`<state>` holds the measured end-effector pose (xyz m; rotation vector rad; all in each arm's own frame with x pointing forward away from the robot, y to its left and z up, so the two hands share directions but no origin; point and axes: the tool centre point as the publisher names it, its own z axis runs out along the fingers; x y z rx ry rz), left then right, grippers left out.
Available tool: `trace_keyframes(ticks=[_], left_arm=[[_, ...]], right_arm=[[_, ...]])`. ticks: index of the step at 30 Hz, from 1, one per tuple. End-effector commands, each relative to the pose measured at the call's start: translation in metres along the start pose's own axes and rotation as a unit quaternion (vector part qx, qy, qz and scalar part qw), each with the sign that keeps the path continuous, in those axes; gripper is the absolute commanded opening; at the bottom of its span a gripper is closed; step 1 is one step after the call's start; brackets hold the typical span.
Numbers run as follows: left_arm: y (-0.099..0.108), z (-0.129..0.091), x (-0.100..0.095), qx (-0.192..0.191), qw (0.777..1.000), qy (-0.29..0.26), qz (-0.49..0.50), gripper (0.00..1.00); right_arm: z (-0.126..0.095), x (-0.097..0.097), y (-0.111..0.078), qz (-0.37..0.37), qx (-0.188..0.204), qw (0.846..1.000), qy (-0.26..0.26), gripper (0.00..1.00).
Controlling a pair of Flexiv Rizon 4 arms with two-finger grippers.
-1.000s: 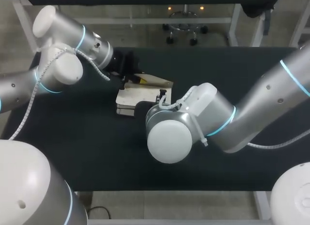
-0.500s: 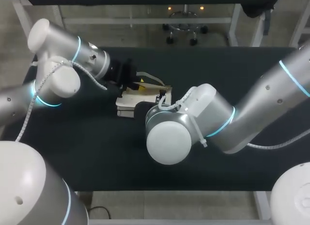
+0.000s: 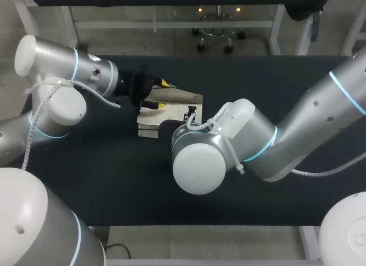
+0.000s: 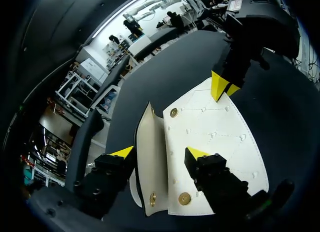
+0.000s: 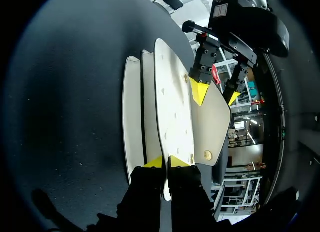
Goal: Pick up the bag, open it, inspect its contents, close it, and place it on the opposite side
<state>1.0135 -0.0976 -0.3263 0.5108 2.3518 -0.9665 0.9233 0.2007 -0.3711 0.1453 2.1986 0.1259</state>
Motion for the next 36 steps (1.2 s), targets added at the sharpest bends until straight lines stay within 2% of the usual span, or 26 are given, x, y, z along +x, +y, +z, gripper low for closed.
trace_keyframes(ticks=[1, 2, 3, 5, 7, 11, 27, 36], left_arm=[[-0.002, -0.002, 0.006, -0.002, 1.0, -0.024, 0.002, 0.65], [-0.002, -0.002, 0.005, -0.003, 1.0, -0.024, 0.003, 0.65], [-0.002, -0.003, 0.005, -0.003, 1.0, -0.025, 0.005, 0.61], [-0.002, -0.004, 0.004, -0.003, 1.0, -0.028, 0.006, 0.36], [-0.002, -0.004, 0.003, -0.004, 0.999, -0.031, 0.009, 0.0], [-0.003, -0.006, 0.005, -0.009, 0.999, -0.045, 0.019, 0.0], [-0.003, -0.006, 0.005, -0.009, 0.999, -0.045, 0.019, 0.0], [-0.009, -0.01, 0.03, -0.007, 0.996, -0.072, 0.051, 0.0]], right_arm=[[0.002, 0.004, -0.003, 0.0, -0.008, 1.0, -0.012, 0.0], [0.002, 0.004, -0.003, 0.0, -0.008, 1.0, -0.012, 0.0], [0.002, 0.004, -0.003, 0.0, -0.008, 1.0, -0.012, 0.0], [0.002, 0.004, -0.003, 0.0, -0.008, 1.0, -0.012, 0.0], [0.002, 0.004, -0.003, 0.0, -0.008, 1.0, -0.012, 0.0], [0.002, 0.004, -0.003, 0.0, -0.008, 1.0, -0.012, 0.0], [0.002, 0.004, -0.003, 0.0, -0.008, 1.0, -0.012, 0.0], [0.002, 0.004, -0.003, 0.0, -0.008, 1.0, -0.012, 0.0]])
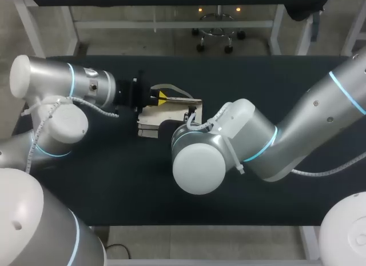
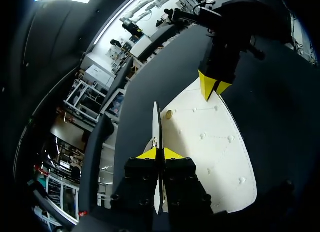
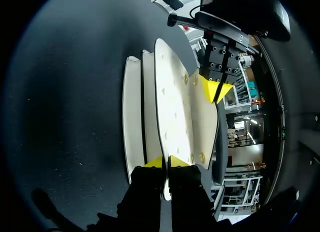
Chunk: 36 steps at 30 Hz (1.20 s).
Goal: Pick up the bag, open it, inspect its contents, close it, and place it on the opposite side
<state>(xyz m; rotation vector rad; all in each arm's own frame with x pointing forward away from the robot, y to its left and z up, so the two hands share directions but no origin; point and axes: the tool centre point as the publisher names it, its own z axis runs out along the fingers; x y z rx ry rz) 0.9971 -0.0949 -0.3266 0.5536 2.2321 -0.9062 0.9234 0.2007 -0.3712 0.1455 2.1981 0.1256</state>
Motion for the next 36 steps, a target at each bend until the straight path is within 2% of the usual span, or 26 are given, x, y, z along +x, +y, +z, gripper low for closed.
trace_keyframes(ticks=[1, 5, 6, 9, 20, 22, 24, 29, 30, 31, 33, 35, 36], left_arm=[[-0.005, -0.005, 0.019, 0.003, 1.0, -0.028, 0.006, 0.0], [-0.006, -0.004, 0.032, -0.006, 0.999, -0.038, 0.019, 0.0], [-0.006, -0.004, 0.034, 0.003, 0.999, -0.036, 0.02, 0.0], [-0.004, -0.005, 0.039, 0.0, 0.999, -0.042, 0.021, 0.0], [0.002, -0.008, 0.04, -0.004, 0.998, -0.055, 0.013, 0.0], [0.001, -0.009, 0.036, -0.004, 0.998, -0.056, 0.018, 0.43], [0.001, -0.009, 0.033, -0.006, 0.998, -0.059, 0.02, 0.48], [0.003, -0.006, 0.024, -0.014, 0.998, -0.058, 0.029, 0.44], [0.004, -0.005, 0.022, -0.015, 0.998, -0.056, 0.029, 0.4], [0.005, -0.003, 0.021, -0.022, 0.998, -0.054, 0.032, 0.32], [0.006, -0.001, 0.018, -0.023, 0.998, -0.052, 0.034, 0.23], [0.008, 0.002, 0.015, -0.031, 0.998, -0.052, 0.036, 0.03], [0.009, 0.003, 0.014, -0.031, 0.998, -0.051, 0.035, 0.0]], right_arm=[[0.002, 0.004, -0.003, 0.0, -0.008, 1.0, -0.011, 0.0], [0.002, 0.004, -0.003, 0.0, -0.008, 1.0, -0.011, 0.0], [0.002, 0.004, -0.003, 0.0, -0.008, 1.0, -0.011, 0.0], [0.002, 0.004, -0.003, 0.0, -0.008, 1.0, -0.011, 0.0], [0.002, 0.004, -0.003, 0.0, -0.008, 1.0, -0.011, 0.0], [0.002, 0.004, -0.003, 0.0, -0.008, 1.0, -0.011, 0.0], [0.002, 0.004, -0.003, 0.0, -0.008, 1.0, -0.011, 0.0], [0.002, 0.004, -0.003, 0.0, -0.008, 1.0, -0.011, 0.0], [0.002, 0.004, -0.003, 0.0, -0.008, 1.0, -0.011, 0.0], [0.002, 0.004, -0.003, 0.0, -0.008, 1.0, -0.011, 0.0], [0.002, 0.004, -0.003, 0.0, -0.008, 1.0, -0.011, 0.0], [0.002, 0.004, -0.003, 0.0, -0.008, 1.0, -0.011, 0.0], [0.002, 0.004, -0.003, 0.0, -0.008, 1.0, -0.011, 0.0]])
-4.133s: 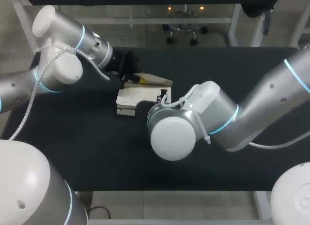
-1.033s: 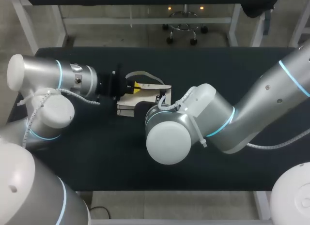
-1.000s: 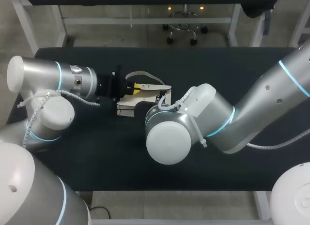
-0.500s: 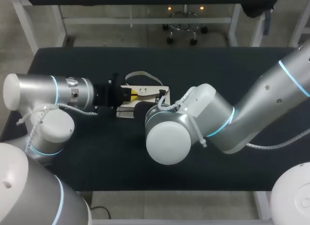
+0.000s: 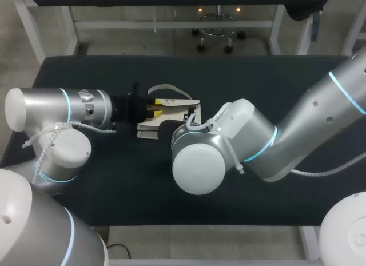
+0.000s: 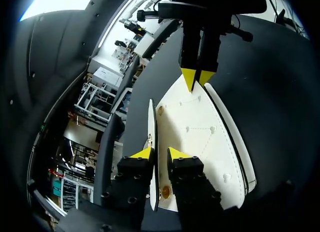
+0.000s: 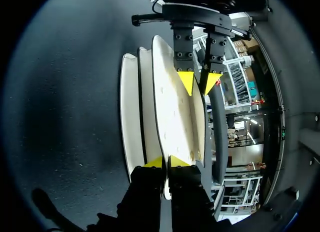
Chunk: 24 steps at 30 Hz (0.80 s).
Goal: Pick up the bag, open it, inspect its contents, close it, and place it on the opposite side
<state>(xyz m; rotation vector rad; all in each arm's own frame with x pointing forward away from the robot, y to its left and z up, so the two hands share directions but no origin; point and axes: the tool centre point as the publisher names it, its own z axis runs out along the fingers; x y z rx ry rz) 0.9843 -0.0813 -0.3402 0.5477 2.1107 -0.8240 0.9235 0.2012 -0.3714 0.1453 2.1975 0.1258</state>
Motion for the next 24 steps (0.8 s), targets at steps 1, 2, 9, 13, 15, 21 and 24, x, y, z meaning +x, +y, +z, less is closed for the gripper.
trace_keyframes(ticks=[1, 2, 9, 13, 15, 21, 24], left_arm=[[0.002, 0.012, -0.006, -0.011, 1.0, 0.007, -0.001, 0.0], [0.003, 0.012, -0.007, -0.011, 1.0, 0.007, -0.002, 0.0], [0.002, 0.012, 0.0, -0.007, 1.0, 0.021, -0.001, 0.0], [-0.001, 0.012, 0.006, 0.001, 0.999, 0.033, 0.0, 0.0], [0.002, 0.011, 0.01, -0.005, 0.999, 0.038, 0.002, 0.0], [0.016, 0.007, 0.013, -0.019, 0.999, 0.039, -0.013, 0.0], [0.019, 0.007, 0.013, -0.02, 0.999, 0.039, -0.022, 0.0]], right_arm=[[0.002, 0.004, -0.003, 0.0, -0.008, 1.0, -0.011, 0.0], [0.002, 0.004, -0.003, 0.0, -0.008, 1.0, -0.011, 0.0], [0.002, 0.004, -0.003, 0.0, -0.008, 1.0, -0.011, 0.0], [0.002, 0.004, -0.003, 0.0, -0.008, 1.0, -0.011, 0.0], [0.002, 0.004, -0.003, 0.0, -0.008, 1.0, -0.011, 0.0], [0.002, 0.004, -0.003, 0.0, -0.008, 1.0, -0.011, 0.0], [0.002, 0.004, -0.003, 0.0, -0.008, 1.0, -0.011, 0.0]])
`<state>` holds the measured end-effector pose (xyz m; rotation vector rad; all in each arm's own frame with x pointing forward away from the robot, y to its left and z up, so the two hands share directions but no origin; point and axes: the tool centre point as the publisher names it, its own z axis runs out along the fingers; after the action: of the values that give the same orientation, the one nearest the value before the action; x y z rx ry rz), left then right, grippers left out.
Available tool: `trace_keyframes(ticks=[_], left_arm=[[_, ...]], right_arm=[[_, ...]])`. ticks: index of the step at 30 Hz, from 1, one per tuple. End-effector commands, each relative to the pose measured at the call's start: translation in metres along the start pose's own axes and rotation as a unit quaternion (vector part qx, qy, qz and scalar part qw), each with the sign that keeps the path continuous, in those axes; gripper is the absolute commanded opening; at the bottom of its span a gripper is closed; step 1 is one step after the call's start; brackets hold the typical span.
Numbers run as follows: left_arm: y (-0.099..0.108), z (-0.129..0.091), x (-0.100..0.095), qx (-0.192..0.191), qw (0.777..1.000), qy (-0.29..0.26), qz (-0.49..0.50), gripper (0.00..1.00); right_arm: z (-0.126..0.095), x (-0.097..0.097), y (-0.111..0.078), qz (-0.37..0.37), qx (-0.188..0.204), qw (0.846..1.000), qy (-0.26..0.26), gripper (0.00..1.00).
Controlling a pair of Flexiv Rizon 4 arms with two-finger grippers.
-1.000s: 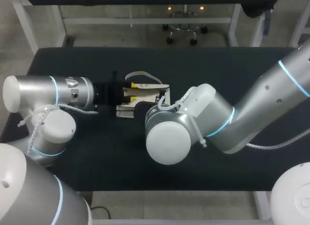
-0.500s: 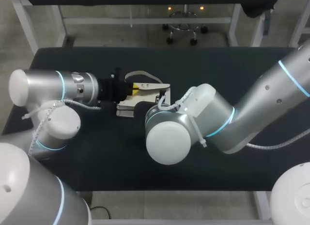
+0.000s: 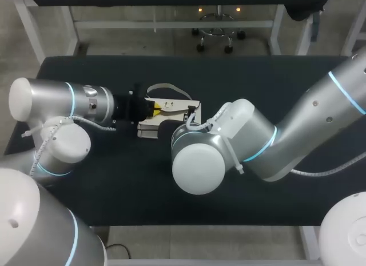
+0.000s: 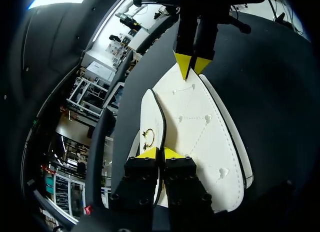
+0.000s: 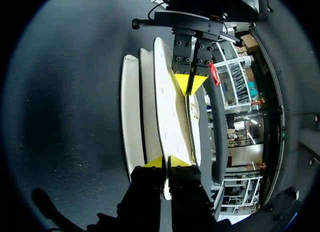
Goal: Pick up the bag, open it, inspect its contents, close it, and place it on the opposite side
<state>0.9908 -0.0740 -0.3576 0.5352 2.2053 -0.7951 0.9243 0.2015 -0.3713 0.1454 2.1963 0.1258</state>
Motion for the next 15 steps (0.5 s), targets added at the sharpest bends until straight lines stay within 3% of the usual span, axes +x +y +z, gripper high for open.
trace_keyframes(ticks=[1, 4, 10, 11, 12, 15], left_arm=[[0.003, 0.003, 0.002, 0.003, 1.0, 0.001, -0.01, 0.0], [-0.009, 0.007, 0.001, 0.023, 1.0, 0.003, -0.003, 0.0], [-0.018, 0.008, -0.002, 0.026, 1.0, -0.003, 0.009, 0.0], [-0.017, 0.008, -0.003, 0.024, 1.0, -0.005, 0.01, 0.16], [-0.016, 0.008, -0.005, 0.022, 1.0, -0.007, 0.01, 0.24], [-0.014, 0.009, -0.009, 0.016, 1.0, -0.009, 0.009, 0.38]], right_arm=[[0.001, 0.004, -0.003, 0.0, -0.008, 1.0, -0.01, 0.0], [0.001, 0.004, -0.003, 0.0, -0.008, 1.0, -0.01, 0.0], [0.001, 0.004, -0.003, 0.0, -0.008, 1.0, -0.01, 0.0], [0.001, 0.004, -0.003, 0.0, -0.008, 1.0, -0.01, 0.0], [0.001, 0.004, -0.003, 0.0, -0.008, 1.0, -0.01, 0.0], [0.001, 0.004, -0.003, 0.0, -0.008, 1.0, -0.01, 0.0]])
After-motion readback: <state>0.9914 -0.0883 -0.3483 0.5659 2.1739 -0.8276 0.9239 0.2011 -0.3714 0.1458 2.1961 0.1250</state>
